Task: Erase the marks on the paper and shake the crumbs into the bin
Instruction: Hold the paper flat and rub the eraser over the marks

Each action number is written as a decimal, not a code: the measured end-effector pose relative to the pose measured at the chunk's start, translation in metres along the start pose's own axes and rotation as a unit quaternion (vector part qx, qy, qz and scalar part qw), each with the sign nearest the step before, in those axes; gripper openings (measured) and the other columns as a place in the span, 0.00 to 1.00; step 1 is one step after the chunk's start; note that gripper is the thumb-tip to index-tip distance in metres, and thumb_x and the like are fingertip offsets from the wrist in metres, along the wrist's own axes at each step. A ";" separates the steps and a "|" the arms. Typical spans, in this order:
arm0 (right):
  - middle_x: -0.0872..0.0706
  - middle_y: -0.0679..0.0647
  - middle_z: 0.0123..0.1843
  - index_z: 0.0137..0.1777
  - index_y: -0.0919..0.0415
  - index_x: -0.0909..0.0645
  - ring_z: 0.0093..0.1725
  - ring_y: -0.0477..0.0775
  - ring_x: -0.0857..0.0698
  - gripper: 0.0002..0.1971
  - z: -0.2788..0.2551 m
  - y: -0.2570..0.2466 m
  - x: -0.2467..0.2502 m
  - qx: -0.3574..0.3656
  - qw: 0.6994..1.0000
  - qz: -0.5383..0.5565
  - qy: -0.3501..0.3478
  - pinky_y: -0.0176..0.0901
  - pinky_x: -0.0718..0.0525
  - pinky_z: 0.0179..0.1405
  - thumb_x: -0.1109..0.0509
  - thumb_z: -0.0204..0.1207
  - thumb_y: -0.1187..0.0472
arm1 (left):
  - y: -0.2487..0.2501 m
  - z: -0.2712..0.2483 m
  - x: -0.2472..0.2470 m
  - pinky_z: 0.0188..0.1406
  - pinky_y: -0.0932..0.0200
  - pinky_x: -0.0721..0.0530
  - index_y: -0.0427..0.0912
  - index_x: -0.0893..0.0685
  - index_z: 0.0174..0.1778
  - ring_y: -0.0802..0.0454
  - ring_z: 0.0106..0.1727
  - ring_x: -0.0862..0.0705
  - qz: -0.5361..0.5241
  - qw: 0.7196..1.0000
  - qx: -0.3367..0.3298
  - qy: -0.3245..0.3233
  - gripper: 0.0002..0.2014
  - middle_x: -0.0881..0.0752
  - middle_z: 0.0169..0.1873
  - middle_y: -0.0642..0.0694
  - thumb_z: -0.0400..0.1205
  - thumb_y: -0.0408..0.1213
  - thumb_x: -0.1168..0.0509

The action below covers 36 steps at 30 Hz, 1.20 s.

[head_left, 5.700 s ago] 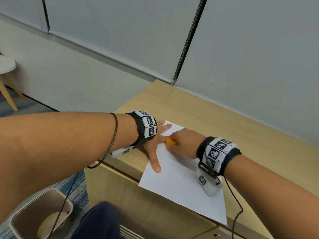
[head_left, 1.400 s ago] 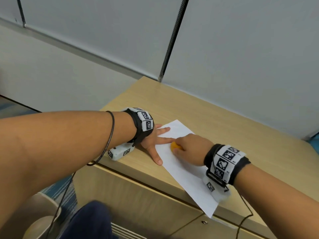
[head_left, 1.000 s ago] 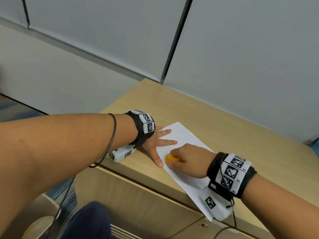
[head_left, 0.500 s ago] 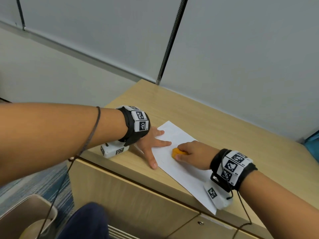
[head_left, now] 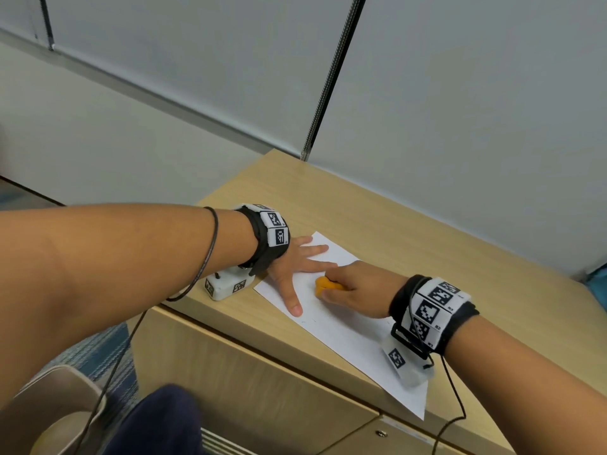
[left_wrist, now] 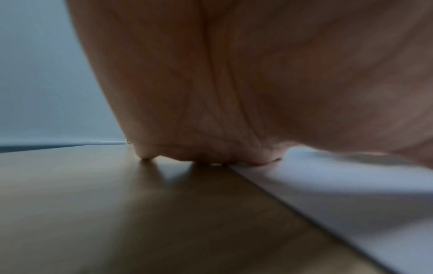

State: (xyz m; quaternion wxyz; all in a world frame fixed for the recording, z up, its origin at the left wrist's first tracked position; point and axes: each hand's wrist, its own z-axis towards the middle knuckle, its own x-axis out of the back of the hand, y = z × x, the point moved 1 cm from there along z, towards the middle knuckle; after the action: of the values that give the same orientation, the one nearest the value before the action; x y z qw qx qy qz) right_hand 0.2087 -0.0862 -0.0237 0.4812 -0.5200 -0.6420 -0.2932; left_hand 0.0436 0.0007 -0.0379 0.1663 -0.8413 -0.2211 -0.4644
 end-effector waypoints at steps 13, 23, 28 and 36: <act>0.23 0.48 0.37 0.39 0.51 0.29 0.36 0.50 0.26 0.17 -0.021 -0.005 0.002 -0.015 0.996 -0.042 -0.080 0.47 0.27 0.41 0.41 0.87 0.44 | -0.002 0.010 0.000 0.79 0.29 0.62 0.69 0.72 0.81 0.36 0.84 0.71 0.008 1.000 -0.002 0.002 0.63 0.75 0.83 0.51 0.64 0.76 0.31; 0.20 0.46 0.43 0.43 0.44 0.27 0.43 0.50 0.21 0.11 0.011 -0.013 0.009 -0.036 0.998 -0.011 -0.056 0.50 0.23 0.50 0.41 0.86 0.43 | -0.002 0.009 0.002 0.81 0.29 0.62 0.66 0.71 0.81 0.39 0.84 0.73 0.016 1.000 0.008 -0.016 0.62 0.77 0.82 0.52 0.65 0.76 0.32; 0.20 0.47 0.45 0.45 0.47 0.22 0.47 0.52 0.21 0.13 0.004 -0.012 0.023 -0.045 0.990 -0.060 -0.119 0.52 0.21 0.57 0.41 0.86 0.42 | 0.000 0.008 0.003 0.81 0.29 0.62 0.68 0.72 0.80 0.38 0.84 0.73 0.016 1.000 0.010 -0.016 0.63 0.77 0.82 0.52 0.64 0.76 0.32; 0.24 0.41 0.43 0.40 0.43 0.26 0.47 0.49 0.24 0.13 -0.004 -0.015 0.016 -0.070 0.988 -0.042 -0.134 0.50 0.25 0.56 0.40 0.85 0.41 | 0.000 0.007 0.003 0.80 0.28 0.62 0.69 0.73 0.80 0.39 0.84 0.73 0.003 1.000 0.011 -0.016 0.63 0.77 0.82 0.53 0.64 0.75 0.30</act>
State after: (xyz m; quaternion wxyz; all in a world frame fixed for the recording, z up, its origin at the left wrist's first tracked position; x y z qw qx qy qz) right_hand 0.1952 -0.0877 -0.0058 0.3403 -0.5595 -0.7000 -0.2848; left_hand 0.0505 0.0046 -0.0389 0.1737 -0.8474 -0.2260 -0.4480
